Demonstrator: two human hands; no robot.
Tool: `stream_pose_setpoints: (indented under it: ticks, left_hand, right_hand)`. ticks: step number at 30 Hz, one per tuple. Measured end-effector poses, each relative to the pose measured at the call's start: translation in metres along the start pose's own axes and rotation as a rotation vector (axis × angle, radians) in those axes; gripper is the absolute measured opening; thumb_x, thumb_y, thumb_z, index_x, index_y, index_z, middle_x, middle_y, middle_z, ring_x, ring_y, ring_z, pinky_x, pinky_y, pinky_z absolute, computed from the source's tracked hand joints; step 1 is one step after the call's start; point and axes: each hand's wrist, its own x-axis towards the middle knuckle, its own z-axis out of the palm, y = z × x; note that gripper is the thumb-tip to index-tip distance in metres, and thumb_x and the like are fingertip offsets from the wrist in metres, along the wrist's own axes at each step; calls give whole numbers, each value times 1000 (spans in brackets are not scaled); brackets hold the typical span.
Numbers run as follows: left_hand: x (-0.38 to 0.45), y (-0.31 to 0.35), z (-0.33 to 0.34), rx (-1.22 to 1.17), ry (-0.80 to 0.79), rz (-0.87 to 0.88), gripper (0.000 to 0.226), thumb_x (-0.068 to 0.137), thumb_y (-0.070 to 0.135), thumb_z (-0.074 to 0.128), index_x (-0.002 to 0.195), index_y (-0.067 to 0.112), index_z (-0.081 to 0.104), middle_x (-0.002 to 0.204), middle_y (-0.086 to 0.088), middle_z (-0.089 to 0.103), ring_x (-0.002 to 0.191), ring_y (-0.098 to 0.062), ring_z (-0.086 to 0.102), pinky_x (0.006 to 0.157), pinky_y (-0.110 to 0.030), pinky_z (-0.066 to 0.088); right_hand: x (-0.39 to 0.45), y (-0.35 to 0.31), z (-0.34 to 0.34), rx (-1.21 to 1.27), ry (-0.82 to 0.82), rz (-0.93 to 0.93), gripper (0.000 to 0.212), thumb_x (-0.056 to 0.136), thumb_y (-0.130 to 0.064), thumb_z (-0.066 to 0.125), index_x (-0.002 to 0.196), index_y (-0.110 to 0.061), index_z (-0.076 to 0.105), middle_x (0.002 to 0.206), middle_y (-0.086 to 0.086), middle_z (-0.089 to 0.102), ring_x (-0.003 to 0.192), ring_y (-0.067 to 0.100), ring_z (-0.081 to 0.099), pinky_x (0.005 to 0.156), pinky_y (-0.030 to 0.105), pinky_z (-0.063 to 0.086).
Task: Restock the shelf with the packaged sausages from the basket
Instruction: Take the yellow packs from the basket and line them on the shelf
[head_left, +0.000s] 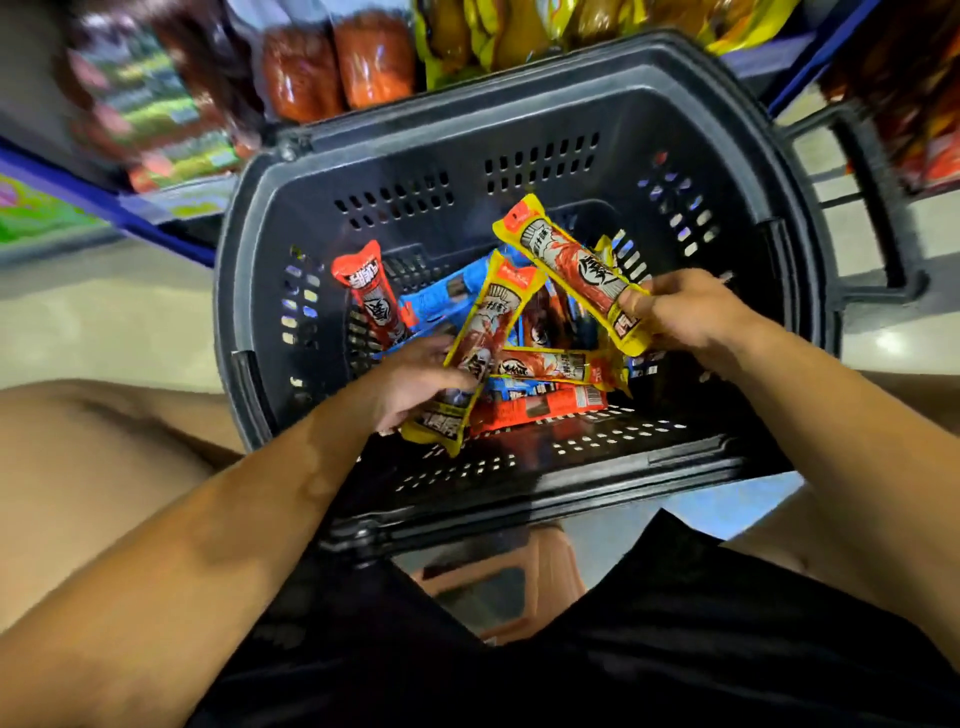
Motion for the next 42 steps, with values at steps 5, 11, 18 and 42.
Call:
stream_pose_setpoints:
  ticks: [5,11,18,42]
  left_hand:
    - [-44,5,4,-217,38,117,41,83,-11,60,111,19,64,97,-3,75,87,-20,71,72,-31,55]
    - [-85,19,8,-207,115,363,39,96,7,55,132,23,53,121,-1,69,111,-18,65,93,-36,51]
    - [-124,61,19,-145,174,549,54,83,-6,64,123,30,55,109,6,72,101,-15,67,83,-29,55]
    - [-161,233,25,-141,308,889,44,86,5,67,124,25,55,114,8,64,83,10,63,61,-6,48]
  right_hand:
    - [-30,-5,-2,41,-14,-87,31,89,-31,70,105,-4,68,92,9,72,84,26,68,88,43,54]
    - [-77,-8,-5,100,48,-230,14,95,-20,62,87,-11,69,75,2,70,67,18,62,75,39,50]
    - [-137,-26,-22,189,160,-425,17,93,-30,62,97,-16,71,82,-1,73,75,18,66,84,49,54]
    - [-156,-185,-159,363,459,-559,19,95,-32,61,94,-14,68,88,3,68,74,15,62,62,28,53]
